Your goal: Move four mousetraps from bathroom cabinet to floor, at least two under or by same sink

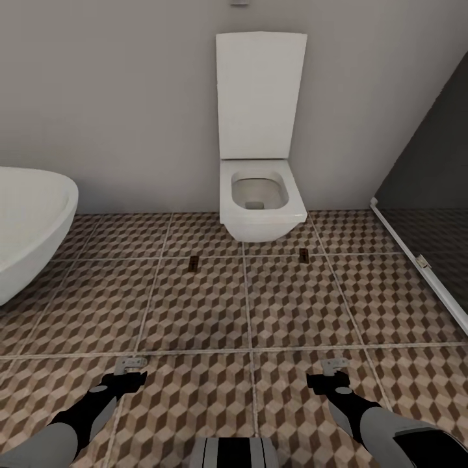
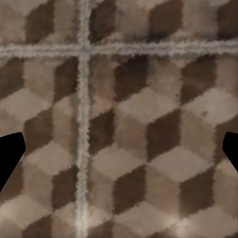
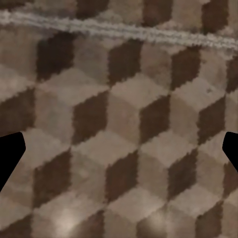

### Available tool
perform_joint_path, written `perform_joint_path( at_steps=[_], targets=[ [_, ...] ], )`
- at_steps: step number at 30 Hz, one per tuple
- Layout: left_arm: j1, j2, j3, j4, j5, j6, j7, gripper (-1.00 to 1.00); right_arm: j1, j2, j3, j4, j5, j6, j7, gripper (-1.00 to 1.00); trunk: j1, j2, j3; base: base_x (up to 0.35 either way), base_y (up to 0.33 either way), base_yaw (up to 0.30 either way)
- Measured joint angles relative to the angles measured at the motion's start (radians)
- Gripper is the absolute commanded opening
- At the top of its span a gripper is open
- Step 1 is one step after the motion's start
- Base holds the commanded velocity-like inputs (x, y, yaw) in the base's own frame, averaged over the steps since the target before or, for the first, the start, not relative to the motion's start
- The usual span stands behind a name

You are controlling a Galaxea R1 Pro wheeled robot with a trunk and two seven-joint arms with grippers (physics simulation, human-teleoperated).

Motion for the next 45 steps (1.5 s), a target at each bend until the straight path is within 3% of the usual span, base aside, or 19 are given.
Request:
perform_joint_path(
  at_steps=[33,45],
  targets=[
    [0.000,-0.011,-0.002,-0.003,0.000,0.009,-0.002,1.00,0.000,-0.001,0.000,0.000,0.000,0.000,-0.001,1.00,0.000,0.000,0.000,0.000,0.000,0.000],
    [0.000,-0.011,-0.002,-0.002,0.000,0.010,-0.005,1.00,0.000,0.000,0.000,0.000,0.000,0.000,-0.003,1.00,-0.005,0.003,0.046,0.000,0.000,0.000]
  ],
)
